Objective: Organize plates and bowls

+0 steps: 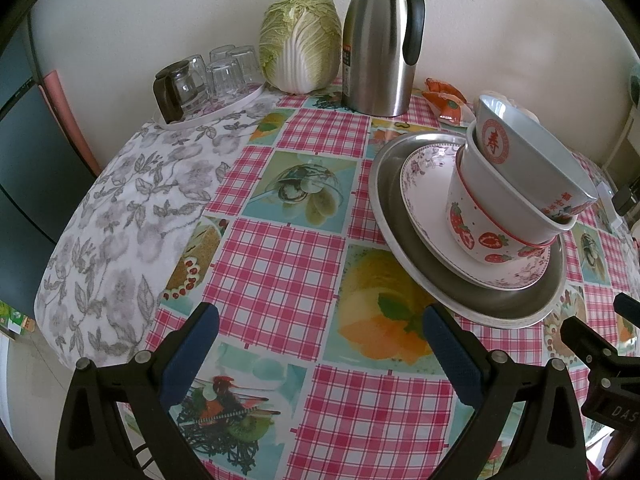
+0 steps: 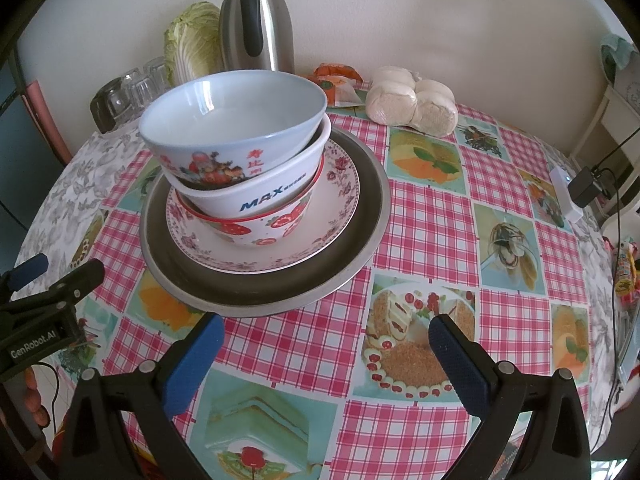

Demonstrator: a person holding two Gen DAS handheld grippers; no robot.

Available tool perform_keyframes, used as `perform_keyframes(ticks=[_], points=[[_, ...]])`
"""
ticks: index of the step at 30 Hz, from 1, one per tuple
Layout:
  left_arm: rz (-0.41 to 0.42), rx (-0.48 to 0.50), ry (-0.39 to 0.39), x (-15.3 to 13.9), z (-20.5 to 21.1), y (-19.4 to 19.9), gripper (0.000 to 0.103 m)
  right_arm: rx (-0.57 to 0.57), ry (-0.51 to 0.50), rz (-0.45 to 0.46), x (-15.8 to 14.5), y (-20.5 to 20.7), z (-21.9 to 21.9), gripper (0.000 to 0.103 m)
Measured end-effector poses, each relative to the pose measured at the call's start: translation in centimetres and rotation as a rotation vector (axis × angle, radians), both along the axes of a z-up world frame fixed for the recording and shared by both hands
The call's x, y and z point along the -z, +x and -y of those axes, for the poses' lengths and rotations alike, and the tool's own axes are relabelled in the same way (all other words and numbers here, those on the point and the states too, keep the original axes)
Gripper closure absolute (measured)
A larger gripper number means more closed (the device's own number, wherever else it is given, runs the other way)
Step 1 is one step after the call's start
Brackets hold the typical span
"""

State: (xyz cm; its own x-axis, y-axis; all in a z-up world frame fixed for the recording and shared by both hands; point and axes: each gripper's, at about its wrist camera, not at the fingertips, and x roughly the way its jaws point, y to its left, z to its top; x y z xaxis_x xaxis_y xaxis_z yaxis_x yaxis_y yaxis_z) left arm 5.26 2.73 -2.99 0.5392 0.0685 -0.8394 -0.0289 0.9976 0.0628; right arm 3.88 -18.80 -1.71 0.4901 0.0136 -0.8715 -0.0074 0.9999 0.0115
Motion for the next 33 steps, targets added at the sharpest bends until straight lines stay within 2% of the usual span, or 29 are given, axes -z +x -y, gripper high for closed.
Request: perform_keyframes(ticks=[33], points=[[-0.003,-0.002,-0.001,0.18,-0.02,0.02,0.002,-0.005,-0.005,-0.008,0.15,-0.04,0.01,0.000]])
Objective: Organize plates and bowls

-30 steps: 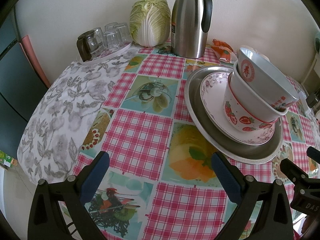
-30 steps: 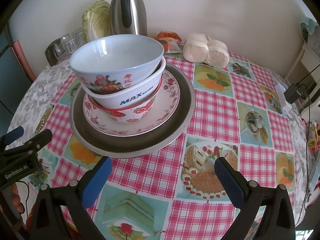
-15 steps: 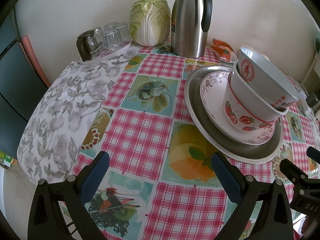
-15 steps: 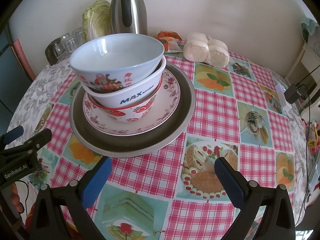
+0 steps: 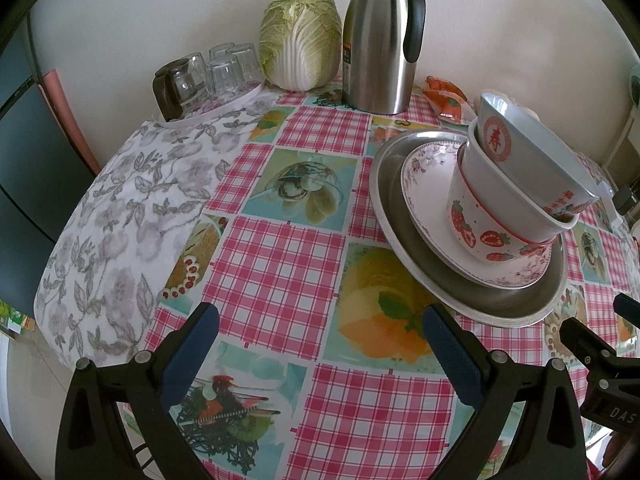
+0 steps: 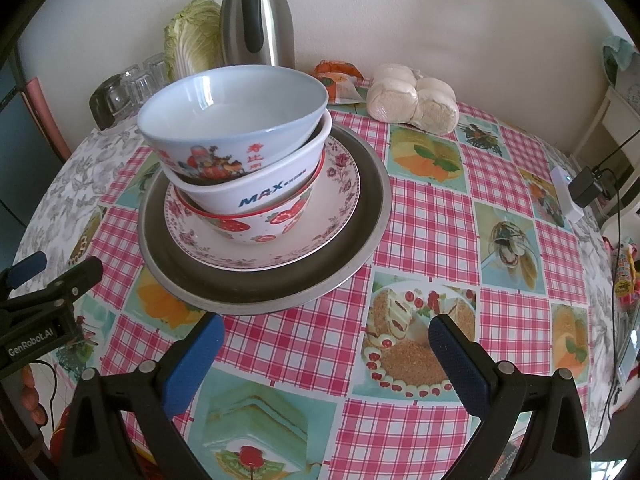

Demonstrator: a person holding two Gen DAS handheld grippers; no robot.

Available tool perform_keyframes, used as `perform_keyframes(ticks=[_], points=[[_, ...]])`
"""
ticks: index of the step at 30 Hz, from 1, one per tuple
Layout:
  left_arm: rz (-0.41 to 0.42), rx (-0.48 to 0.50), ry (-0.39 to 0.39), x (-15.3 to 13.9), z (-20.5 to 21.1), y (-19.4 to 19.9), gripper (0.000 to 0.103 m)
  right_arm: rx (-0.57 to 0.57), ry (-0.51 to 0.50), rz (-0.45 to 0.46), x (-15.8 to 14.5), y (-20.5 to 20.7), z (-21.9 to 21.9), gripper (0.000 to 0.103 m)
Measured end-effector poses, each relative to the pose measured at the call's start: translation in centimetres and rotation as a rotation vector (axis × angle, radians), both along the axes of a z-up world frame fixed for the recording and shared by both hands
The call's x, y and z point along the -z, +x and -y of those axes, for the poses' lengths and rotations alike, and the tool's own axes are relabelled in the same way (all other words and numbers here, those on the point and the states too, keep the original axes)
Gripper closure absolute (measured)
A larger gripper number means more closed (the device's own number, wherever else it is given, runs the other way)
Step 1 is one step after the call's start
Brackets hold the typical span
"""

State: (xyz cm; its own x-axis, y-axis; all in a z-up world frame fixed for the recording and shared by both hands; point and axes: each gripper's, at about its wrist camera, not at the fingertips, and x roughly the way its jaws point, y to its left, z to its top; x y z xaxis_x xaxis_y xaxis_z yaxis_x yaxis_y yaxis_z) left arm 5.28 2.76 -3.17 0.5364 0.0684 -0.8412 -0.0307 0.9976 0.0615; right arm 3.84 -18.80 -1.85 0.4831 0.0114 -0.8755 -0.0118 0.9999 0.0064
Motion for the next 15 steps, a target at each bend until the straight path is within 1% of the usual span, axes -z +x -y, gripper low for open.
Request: perform_keyframes(ticks=[15], points=[[0.006,0.006,-0.006,-0.12,0.07,-0.16,0.002,0.000,-0.001,0.000,0.03,0.04,-0.02,0.000]])
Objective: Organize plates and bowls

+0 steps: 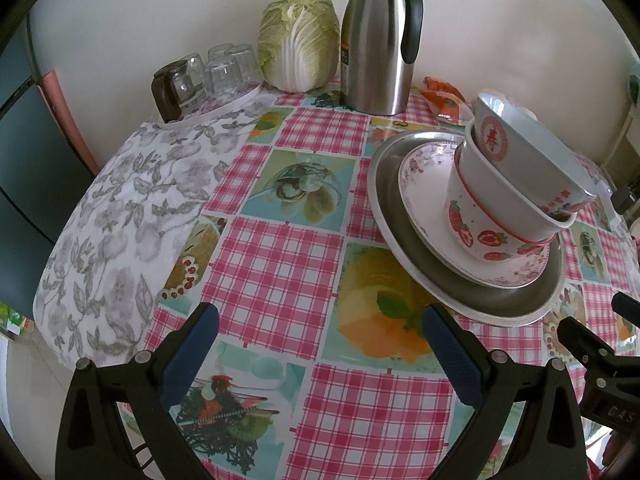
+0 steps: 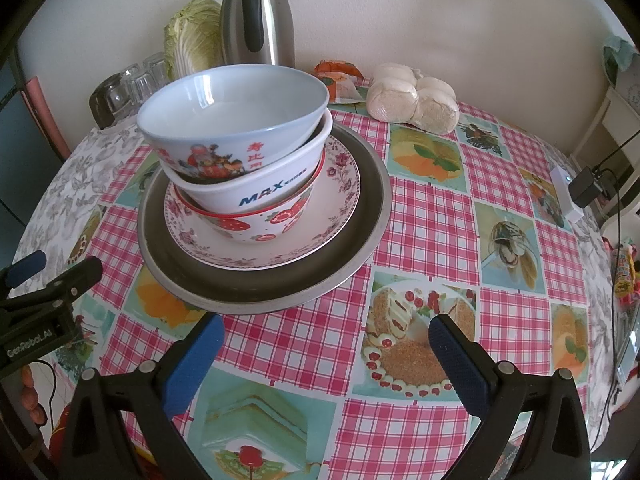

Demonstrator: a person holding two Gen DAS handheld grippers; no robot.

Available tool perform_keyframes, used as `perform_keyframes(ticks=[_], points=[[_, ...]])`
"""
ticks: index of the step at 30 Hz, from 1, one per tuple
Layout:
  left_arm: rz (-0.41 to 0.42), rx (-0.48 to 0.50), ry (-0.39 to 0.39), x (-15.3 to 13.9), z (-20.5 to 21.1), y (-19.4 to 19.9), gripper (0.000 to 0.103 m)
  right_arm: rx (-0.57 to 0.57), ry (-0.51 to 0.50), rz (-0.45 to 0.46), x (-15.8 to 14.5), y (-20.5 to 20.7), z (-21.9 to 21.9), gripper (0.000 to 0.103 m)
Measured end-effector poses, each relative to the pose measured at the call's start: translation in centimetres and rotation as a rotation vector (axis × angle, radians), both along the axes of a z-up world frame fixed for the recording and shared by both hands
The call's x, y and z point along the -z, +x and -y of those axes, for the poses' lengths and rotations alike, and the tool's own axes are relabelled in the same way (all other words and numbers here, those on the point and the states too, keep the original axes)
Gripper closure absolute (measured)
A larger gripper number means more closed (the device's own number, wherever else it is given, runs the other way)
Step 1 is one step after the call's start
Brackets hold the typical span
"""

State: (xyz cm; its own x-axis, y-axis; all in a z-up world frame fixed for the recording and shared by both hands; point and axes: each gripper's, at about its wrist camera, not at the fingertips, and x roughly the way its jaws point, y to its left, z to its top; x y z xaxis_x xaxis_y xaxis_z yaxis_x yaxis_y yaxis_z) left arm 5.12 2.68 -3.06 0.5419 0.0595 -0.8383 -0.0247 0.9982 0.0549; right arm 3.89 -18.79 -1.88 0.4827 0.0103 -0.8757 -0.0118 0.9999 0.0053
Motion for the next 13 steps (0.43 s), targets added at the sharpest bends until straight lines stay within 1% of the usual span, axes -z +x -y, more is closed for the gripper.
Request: perform_keyframes(ticks=[13], points=[[0.018,0.005,0.000,-0.33,0.09,-0.24,0.002,-0.002,-0.001,-0.002,0.03,-0.07,0.01,0.000]])
